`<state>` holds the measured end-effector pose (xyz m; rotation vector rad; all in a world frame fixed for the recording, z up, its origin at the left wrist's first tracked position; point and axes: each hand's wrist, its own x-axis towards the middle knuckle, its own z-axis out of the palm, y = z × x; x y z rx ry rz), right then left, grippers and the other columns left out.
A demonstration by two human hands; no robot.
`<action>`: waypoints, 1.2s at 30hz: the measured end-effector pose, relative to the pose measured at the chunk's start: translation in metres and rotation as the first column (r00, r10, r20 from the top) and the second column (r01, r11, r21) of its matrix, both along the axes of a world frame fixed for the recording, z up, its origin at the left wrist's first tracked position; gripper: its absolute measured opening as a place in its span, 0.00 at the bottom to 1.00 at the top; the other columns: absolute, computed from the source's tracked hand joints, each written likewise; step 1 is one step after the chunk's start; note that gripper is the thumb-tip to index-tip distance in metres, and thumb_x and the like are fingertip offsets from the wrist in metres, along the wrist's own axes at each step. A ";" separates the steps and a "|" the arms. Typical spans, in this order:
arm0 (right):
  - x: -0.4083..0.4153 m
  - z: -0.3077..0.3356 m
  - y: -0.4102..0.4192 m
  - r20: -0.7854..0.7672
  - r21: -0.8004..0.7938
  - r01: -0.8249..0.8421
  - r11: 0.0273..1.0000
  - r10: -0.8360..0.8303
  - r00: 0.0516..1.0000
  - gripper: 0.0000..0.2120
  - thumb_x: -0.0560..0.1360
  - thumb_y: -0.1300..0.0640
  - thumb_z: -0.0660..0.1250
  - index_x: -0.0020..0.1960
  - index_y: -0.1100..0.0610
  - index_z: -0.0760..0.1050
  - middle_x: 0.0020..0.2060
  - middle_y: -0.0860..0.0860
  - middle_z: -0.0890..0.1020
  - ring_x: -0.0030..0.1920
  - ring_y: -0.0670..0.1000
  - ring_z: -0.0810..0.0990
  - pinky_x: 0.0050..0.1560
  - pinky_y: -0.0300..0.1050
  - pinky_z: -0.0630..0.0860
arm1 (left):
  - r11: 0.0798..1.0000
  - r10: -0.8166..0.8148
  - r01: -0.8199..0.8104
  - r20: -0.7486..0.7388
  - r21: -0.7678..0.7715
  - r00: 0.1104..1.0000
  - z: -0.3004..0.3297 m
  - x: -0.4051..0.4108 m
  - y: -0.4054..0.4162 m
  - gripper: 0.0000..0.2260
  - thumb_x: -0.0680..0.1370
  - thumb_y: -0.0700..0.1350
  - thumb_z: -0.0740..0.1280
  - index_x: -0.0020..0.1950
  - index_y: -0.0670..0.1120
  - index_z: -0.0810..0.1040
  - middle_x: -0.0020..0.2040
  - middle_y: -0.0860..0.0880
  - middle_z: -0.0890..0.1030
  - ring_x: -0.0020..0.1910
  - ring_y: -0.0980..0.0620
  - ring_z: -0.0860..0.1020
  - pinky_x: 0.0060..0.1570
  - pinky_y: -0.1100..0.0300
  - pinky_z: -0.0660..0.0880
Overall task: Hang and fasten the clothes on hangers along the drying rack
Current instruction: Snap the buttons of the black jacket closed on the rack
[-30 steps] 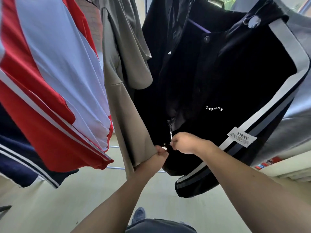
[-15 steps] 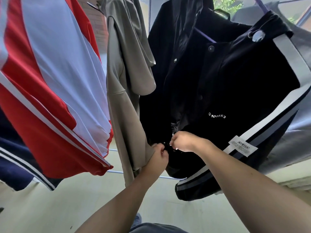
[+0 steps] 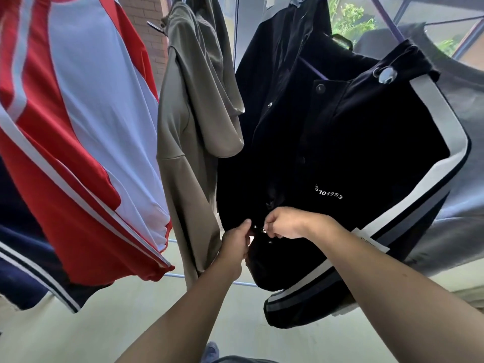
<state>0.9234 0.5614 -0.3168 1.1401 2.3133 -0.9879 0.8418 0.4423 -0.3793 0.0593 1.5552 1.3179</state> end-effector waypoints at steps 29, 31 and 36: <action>-0.013 -0.027 0.002 -0.140 -0.089 0.032 0.996 -0.045 0.989 0.14 0.77 0.58 0.63 0.33 0.52 0.76 0.33 0.50 0.79 0.33 0.47 0.73 0.40 0.42 0.71 | 0.903 -0.428 0.301 -0.695 -0.306 0.578 0.024 -0.016 -0.009 0.13 0.84 0.47 0.55 0.42 0.43 0.67 0.51 0.37 0.78 0.54 0.36 0.76 0.46 0.52 0.70; -0.014 -0.025 0.004 -0.141 -0.132 0.042 0.990 -0.060 0.988 0.15 0.77 0.61 0.62 0.32 0.53 0.75 0.35 0.55 0.77 0.32 0.48 0.72 0.36 0.41 0.69 | 0.894 -0.448 0.332 -0.602 -0.300 0.661 0.023 -0.018 -0.010 0.14 0.82 0.47 0.58 0.38 0.44 0.64 0.44 0.37 0.76 0.48 0.36 0.75 0.42 0.54 0.66; -0.024 -0.016 0.005 -0.092 -0.138 -0.029 0.990 0.017 0.996 0.17 0.80 0.59 0.60 0.33 0.55 0.74 0.27 0.51 0.73 0.28 0.47 0.70 0.30 0.39 0.67 | 0.904 -0.426 0.334 -0.650 -0.269 0.629 0.029 -0.015 -0.015 0.10 0.80 0.42 0.58 0.39 0.41 0.67 0.50 0.34 0.77 0.51 0.33 0.75 0.39 0.52 0.66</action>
